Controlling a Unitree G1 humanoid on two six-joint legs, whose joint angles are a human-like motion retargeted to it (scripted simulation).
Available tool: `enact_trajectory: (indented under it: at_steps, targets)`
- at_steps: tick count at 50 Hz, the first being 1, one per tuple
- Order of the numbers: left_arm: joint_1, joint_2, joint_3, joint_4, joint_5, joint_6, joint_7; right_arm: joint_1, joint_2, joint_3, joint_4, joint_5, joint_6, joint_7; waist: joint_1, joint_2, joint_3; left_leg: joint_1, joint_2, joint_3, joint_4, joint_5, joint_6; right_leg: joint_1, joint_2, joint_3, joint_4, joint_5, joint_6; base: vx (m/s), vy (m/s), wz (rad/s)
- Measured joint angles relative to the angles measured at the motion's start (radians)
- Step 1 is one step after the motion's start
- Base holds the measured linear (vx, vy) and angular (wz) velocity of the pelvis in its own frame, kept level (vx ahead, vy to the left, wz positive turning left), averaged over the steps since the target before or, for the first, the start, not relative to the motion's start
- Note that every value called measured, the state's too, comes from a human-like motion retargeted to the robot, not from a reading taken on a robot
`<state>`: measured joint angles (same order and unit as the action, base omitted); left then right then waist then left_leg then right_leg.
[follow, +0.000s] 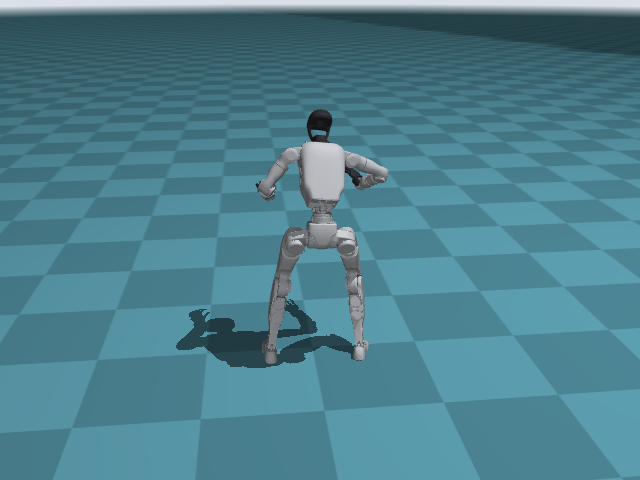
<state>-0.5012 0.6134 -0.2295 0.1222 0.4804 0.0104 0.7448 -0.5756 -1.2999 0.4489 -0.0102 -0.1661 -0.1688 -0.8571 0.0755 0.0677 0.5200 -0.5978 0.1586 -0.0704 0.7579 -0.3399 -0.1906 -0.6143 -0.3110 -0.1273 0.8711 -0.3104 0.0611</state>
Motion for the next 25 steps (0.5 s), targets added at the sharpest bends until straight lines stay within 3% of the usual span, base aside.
enact_trajectory:
  at_steps: [2,4,10,13,16,17,18,20,22,25]
  targets:
    - [0.307,0.057,0.197,-0.05,-0.05,-0.238,0.144,0.157,0.306,-0.236,0.03,-0.254,-0.027,-0.037,-0.068,-0.074,0.0,0.024,0.03,0.006,0.145,-0.066,-0.024,0.026,0.0,0.013,0.126,-0.061,-0.022,0.11,-0.01,-0.25]
    - [0.531,0.025,0.344,-0.129,-0.019,-0.276,0.161,0.381,0.328,-0.424,-0.045,-0.298,-0.056,-0.046,-0.083,-0.085,0.0,0.04,0.027,0.005,0.164,-0.085,-0.03,0.043,-0.006,0.017,0.146,-0.079,-0.018,0.11,0.01,-0.01]
    - [0.831,0.01,0.663,-0.307,0.052,-0.286,0.201,0.748,0.338,-0.837,-0.229,-0.36,-0.075,-0.08,-0.094,-0.097,0.0,0.114,0.015,0.003,0.144,-0.094,-0.03,0.122,-0.019,0.008,0.133,-0.092,-0.008,0.08,0.0,0.1]
    - [0.769,0.137,0.745,-0.401,0.045,-0.243,0.253,0.751,0.244,-0.975,-0.302,-0.367,-0.009,-0.081,-0.084,-0.1,0.0,0.22,-0.013,0.008,0.015,-0.049,-0.012,0.217,-0.027,0.0,0.032,-0.064,0.01,0.0,0.0,0.0]
    - [0.548,0.296,0.715,-0.461,0.038,-0.181,0.23,0.617,0.098,-1.011,-0.334,-0.37,0.059,-0.03,-0.071,-0.09,0.0,0.285,-0.023,0.008,-0.058,-0.016,-0.006,0.279,-0.029,-0.01,-0.027,-0.044,0.021,-0.07,-0.02,0.08]
    - [0.421,0.334,0.672,-0.461,0.051,-0.16,0.205,0.53,0.048,-0.984,-0.329,-0.373,0.072,-0.011,-0.062,-0.082,-0.003,0.286,-0.016,0.008,-0.053,-0.015,-0.012,0.284,-0.025,-0.014,-0.026,-0.041,0.024,-0.08,-0.02,-0.1]
    - [0.249,0.332,0.583,-0.451,0.086,-0.135,0.155,0.407,0.003,-0.913,-0.309,-0.399,0.077,0.018,-0.051,-0.071,-0.011,0.265,0.002,0.011,-0.009,-0.027,-0.026,0.269,-0.018,-0.017,0.003,-0.045,0.025,-0.11,-0.03,-0.12]
    - [-0.084,0.452,0.359,-0.372,0.011,-0.066,0.152,0.101,-0.092,-0.72,-0.237,-0.368,0.149,0.052,-0.031,-0.07,0.0,0.284,-0.008,0.003,-0.07,-0.002,-0.009,0.283,-0.01,-0.017,-0.047,-0.032,0.019,-0.2,-0.04,-0.02]
    - [-0.468,0.537,0.095,-0.193,-0.074,-0.088,0.151,-0.336,-0.099,-0.37,-0.103,-0.31,0.156,0.049,-0.021,-0.086,0.0,0.279,-0.005,0.004,-0.07,0.004,-0.019,0.274,-0.01,-0.016,-0.039,-0.033,0.019,-0.21,-0.03,0.01]
    - [-0.965,0.493,-0.32,0.104,-0.168,-0.042,0.15,-1.023,0.04,0.246,0.222,-0.251,0.18,0.046,-0.034,-0.102,0.0,0.229,-0.008,0.003,-0.029,-0.006,-0.021,0.216,-0.03,-0.022,0.028,-0.059,-0.006,-0.19,-0.03,0.03]
